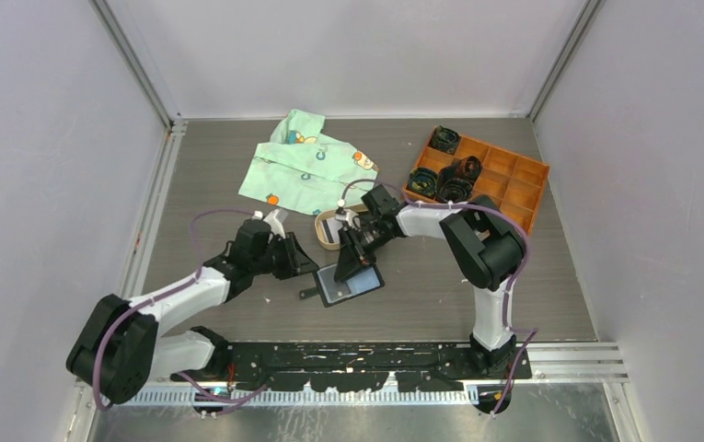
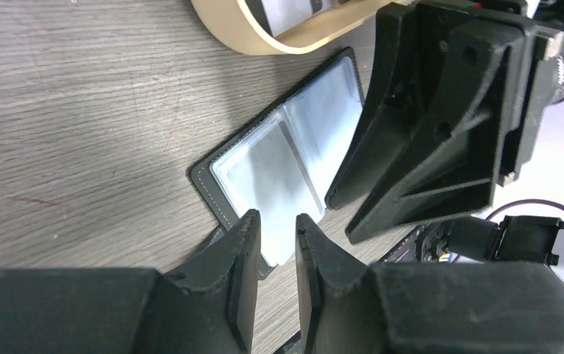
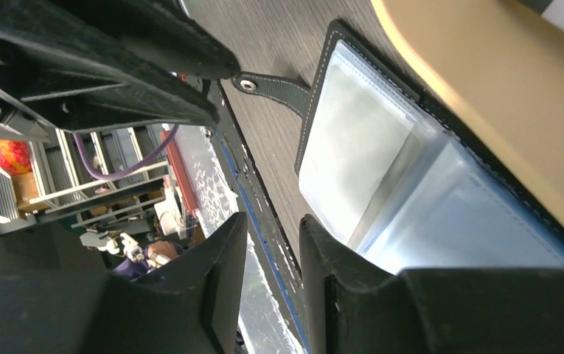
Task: Put the credit cards into the card holder
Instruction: Turn over the card slot in the card holder.
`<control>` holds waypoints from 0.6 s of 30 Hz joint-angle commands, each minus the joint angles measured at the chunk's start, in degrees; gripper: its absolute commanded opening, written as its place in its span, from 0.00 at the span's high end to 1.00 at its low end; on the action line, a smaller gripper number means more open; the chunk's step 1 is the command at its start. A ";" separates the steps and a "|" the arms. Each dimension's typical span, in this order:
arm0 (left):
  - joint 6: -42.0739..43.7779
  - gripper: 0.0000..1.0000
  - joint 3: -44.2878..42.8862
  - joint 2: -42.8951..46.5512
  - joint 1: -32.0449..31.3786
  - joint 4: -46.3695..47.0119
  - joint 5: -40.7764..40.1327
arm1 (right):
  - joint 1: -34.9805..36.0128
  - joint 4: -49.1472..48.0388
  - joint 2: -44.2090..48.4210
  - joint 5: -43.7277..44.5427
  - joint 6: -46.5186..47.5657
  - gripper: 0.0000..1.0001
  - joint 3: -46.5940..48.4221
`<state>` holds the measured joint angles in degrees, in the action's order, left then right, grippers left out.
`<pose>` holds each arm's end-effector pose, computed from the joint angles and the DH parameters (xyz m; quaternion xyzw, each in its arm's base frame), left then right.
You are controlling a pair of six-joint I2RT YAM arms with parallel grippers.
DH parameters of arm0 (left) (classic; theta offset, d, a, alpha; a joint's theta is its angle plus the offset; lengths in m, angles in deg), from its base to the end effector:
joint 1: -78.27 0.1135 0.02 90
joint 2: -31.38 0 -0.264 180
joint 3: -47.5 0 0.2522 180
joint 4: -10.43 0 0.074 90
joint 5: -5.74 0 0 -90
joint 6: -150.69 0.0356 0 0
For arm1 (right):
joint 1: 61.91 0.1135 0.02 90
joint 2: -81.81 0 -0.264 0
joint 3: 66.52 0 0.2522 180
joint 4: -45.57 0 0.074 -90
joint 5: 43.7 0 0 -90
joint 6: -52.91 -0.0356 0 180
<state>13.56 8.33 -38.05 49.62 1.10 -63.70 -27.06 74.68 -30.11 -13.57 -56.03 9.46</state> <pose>0.1939 -0.1202 0.1652 -0.0679 0.8909 -0.3848 0.2315 0.2791 0.2318 0.1271 0.2239 -0.8231 -0.5192 0.0535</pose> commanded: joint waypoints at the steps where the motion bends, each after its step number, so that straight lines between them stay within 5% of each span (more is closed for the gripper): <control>1: 2.53 0.75 0.49 7.54 -0.05 -2.96 -3.16 | 0.04 12.08 1.41 1.60 11.91 0.63 7.14; 6: 2.88 0.69 -2.08 18.20 -0.01 -8.38 -3.24 | -1.08 24.98 10.14 11.21 30.75 0.62 11.69; 15: -7.21 0.06 -18.58 26.27 0.17 -7.50 -0.43 | -13.27 22.31 22.50 13.53 34.20 0.61 7.80; 18: -11.48 0.01 -28.36 23.13 0.17 -4.11 5.13 | -15.55 20.25 25.03 12.89 33.65 0.60 6.06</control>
<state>8.73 -8.55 -12.98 49.62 -10.11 -65.15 -40.98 96.69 -8.41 -0.83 -24.27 17.48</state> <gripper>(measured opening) 0.968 0.394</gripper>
